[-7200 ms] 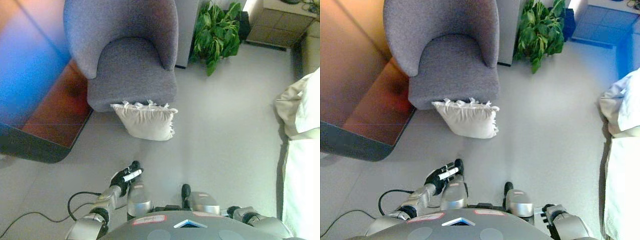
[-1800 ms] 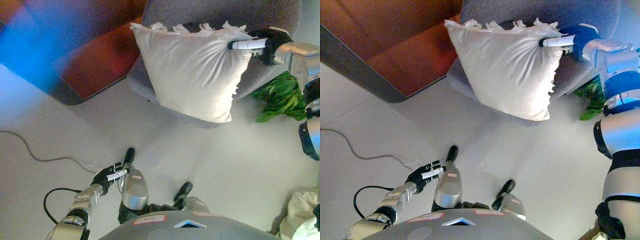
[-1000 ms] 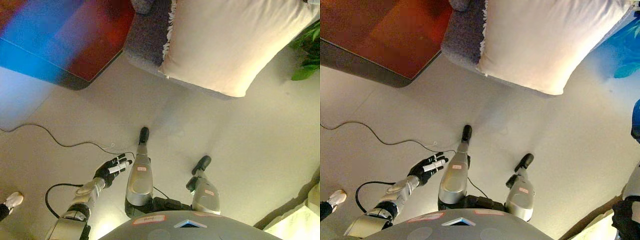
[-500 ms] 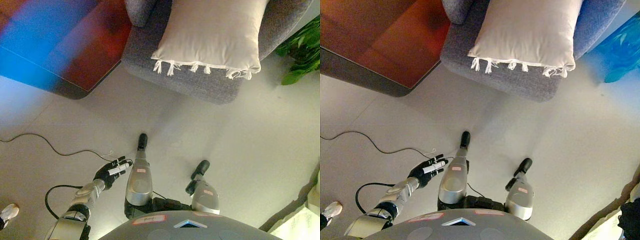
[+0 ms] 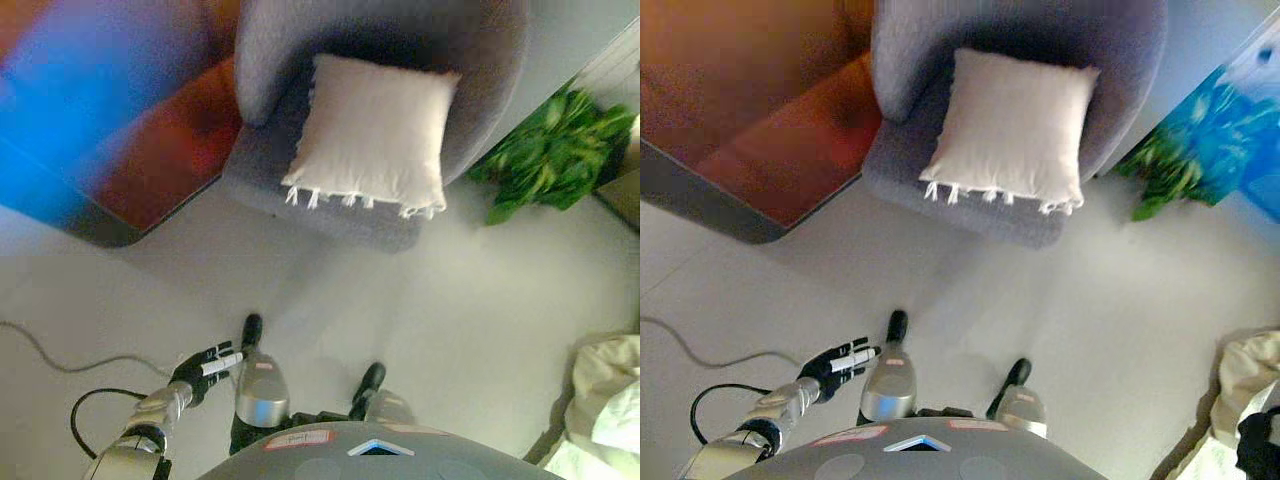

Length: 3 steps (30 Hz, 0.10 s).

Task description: Pick up the pillow and put it on the sofa.

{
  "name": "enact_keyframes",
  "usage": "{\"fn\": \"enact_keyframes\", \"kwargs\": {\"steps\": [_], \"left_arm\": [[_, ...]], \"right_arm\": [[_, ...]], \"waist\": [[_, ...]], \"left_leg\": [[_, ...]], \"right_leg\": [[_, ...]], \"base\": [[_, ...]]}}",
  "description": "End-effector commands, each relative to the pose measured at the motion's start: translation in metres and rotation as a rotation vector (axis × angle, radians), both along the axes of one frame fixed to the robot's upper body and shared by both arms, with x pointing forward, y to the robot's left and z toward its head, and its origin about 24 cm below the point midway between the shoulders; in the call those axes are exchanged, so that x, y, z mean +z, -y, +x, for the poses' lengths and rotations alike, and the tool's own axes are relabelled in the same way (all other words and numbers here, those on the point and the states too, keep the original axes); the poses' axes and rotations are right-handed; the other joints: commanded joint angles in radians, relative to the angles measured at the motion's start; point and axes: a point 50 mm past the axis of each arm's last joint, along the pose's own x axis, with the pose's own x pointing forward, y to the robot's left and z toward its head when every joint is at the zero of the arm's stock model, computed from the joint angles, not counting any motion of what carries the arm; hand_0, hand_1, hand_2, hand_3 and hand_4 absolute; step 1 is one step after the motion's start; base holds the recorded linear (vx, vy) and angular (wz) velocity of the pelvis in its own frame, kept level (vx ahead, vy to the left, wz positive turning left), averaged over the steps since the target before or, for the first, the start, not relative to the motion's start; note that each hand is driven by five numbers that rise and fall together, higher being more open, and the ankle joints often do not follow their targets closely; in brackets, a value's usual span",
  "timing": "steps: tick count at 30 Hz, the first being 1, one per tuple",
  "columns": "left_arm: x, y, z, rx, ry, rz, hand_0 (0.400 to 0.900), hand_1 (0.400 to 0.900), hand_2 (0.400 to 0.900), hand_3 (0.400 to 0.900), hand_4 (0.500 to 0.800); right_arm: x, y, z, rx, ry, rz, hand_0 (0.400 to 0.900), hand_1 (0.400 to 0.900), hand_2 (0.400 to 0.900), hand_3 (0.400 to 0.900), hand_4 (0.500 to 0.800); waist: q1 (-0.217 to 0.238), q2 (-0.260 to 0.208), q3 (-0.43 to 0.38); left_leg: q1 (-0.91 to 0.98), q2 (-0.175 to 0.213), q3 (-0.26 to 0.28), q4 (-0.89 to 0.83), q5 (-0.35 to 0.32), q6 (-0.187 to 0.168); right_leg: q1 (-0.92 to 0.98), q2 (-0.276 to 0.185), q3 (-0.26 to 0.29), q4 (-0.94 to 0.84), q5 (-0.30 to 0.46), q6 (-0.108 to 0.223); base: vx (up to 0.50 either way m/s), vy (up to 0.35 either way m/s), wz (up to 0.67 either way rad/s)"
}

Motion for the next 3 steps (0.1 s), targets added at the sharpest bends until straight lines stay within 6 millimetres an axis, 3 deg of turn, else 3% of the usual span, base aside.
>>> {"fn": "enact_keyframes", "kwargs": {"steps": [1, 3], "left_arm": [[-0.006, -0.005, -0.028, -0.014, -0.105, 0.045, 0.900, 0.900, 0.900, 0.900, 0.800], [-0.006, -0.004, -0.023, 0.000, -0.081, 0.042, 0.900, 0.900, 0.900, 0.900, 0.800]], "right_arm": [[-0.029, 0.022, -0.033, -0.024, -0.068, -0.026, 0.900, 0.900, 0.900, 0.900, 0.800], [-0.085, 0.014, -0.048, -0.013, -0.157, 0.066, 0.900, 0.900, 0.900, 0.900, 0.800]], "waist": [[-0.045, 0.059, -0.081], [-0.061, 0.066, -0.090]], "left_leg": [[0.118, 0.059, 0.041, -0.008, -0.093, 0.011], [0.137, 0.056, 0.050, -0.008, -0.101, 0.014]], "right_leg": [[0.024, -0.047, 0.038, 0.004, 0.006, 0.059], [0.035, -0.045, 0.049, 0.002, 0.001, 0.055]], "base": [[-0.06, 0.029, -0.18], [-0.08, 0.016, -0.12]]}}
